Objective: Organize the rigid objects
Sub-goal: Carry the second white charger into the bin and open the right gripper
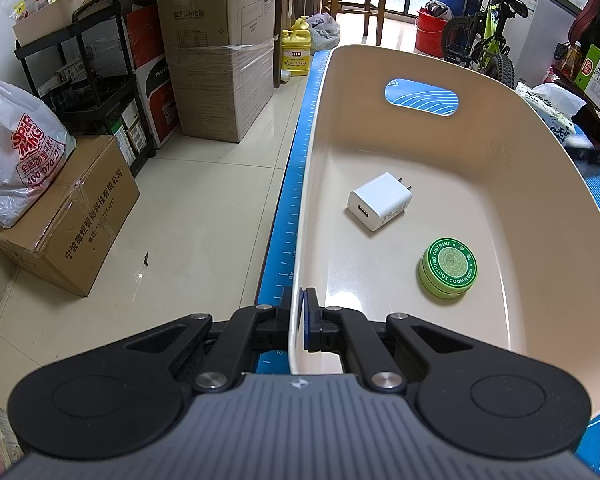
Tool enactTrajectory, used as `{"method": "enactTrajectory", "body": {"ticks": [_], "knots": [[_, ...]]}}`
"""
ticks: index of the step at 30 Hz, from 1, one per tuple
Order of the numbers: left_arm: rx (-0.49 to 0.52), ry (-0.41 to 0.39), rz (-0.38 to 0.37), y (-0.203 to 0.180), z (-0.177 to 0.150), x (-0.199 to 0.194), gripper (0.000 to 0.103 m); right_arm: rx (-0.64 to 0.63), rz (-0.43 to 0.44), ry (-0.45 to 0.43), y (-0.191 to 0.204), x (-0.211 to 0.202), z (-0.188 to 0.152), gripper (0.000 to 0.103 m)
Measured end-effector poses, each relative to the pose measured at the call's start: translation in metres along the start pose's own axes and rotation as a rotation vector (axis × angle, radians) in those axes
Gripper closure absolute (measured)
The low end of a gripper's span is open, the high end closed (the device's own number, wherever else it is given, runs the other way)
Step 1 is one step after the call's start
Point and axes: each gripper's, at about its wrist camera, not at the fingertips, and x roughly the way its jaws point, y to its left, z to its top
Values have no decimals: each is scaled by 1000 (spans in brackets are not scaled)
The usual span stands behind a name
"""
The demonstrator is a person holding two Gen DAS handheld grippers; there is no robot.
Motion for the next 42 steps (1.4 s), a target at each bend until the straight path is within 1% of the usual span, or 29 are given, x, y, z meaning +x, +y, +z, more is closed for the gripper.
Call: {"method": "enactTrajectory", "body": {"ticks": [4,9,14,18,24,27,30,34,38,42], "knots": [[-1,0,0,-1,0,0,98,-45,27,-77,11,-34,18,49],[-6,-1,-4,-1,0,0,98,-95,78,-159,36,-72,33,49],[-6,-1,-3,0,0,1,98,-143,138,-199,67,-90,43,49],[-5,-1,-3,0,0,2,98,-182,178,-195,95,-93,45,49],[-3,0,-4,-1,0,3,99,-294,190,-137,148,-84,42,49],[-4,-1,-3,0,0,3,98,-331,191,-84,169,-74,43,49],[-4,0,-2,2,1,3,98,-362,177,-4,190,-60,44,49],[-3,-1,-4,1,1,3,98,-332,165,135,206,-33,45,49],[1,-2,-4,-2,0,3,98,-370,122,214,218,-14,34,49],[0,-1,-5,-2,0,3,98,-410,110,284,230,-2,28,49]]}}
